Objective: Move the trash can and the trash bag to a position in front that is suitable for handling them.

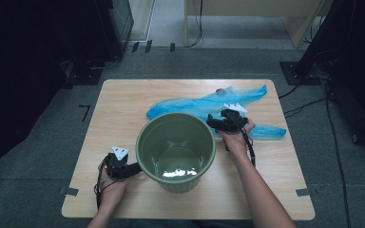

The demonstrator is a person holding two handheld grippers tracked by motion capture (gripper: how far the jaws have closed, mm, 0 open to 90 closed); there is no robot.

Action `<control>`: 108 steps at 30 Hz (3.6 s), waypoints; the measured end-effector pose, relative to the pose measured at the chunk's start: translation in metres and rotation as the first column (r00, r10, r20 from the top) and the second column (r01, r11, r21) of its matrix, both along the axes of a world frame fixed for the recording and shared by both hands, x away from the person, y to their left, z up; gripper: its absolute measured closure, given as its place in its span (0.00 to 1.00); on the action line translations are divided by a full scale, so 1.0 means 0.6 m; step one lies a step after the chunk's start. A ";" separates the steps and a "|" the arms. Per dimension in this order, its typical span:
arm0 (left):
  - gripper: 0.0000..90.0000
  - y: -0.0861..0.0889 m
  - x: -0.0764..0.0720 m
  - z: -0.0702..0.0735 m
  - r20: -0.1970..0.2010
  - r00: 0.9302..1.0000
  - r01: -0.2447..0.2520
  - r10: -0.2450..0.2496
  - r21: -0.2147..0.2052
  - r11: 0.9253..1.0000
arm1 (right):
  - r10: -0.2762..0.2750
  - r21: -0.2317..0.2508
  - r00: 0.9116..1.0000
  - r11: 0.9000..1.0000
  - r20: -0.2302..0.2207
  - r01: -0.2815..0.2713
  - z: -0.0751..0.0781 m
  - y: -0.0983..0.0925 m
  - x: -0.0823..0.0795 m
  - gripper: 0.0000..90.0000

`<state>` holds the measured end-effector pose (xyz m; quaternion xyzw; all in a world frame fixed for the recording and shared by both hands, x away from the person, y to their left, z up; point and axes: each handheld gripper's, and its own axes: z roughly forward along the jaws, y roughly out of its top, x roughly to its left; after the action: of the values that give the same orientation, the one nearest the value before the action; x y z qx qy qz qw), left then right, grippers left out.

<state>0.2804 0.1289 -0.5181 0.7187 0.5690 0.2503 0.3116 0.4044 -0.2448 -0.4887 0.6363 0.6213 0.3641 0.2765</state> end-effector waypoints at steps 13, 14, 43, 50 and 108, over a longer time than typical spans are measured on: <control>0.18 -0.001 0.000 0.000 0.000 1.000 0.000 0.000 -0.003 1.000 | 0.025 -0.102 0.988 0.994 -0.152 -0.041 -0.059 0.016 0.021 0.01; 0.18 -0.001 0.000 0.000 0.000 1.000 0.000 0.000 -0.003 1.000 | 0.024 -0.099 0.988 0.994 -0.149 -0.039 -0.058 0.016 0.020 0.03; 0.18 -0.001 0.000 0.000 -0.001 1.000 0.003 -0.003 -0.003 1.000 | -0.096 -0.054 0.955 0.992 0.279 0.116 0.061 0.034 -0.074 1.00; 0.18 -0.001 0.000 0.000 -0.001 1.000 0.002 -0.002 -0.004 1.000 | -0.071 -0.037 0.910 0.995 0.409 0.094 0.151 0.041 -0.112 1.00; 0.18 -0.001 0.000 0.000 0.000 1.000 0.002 -0.002 -0.003 1.000 | 0.141 -0.015 0.647 0.980 0.749 -0.197 0.356 -0.051 -0.422 1.00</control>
<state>0.2802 0.1281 -0.5183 0.7188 0.5686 0.2491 0.3129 0.1512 -0.2751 -0.2748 0.3794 0.4971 0.6377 0.4498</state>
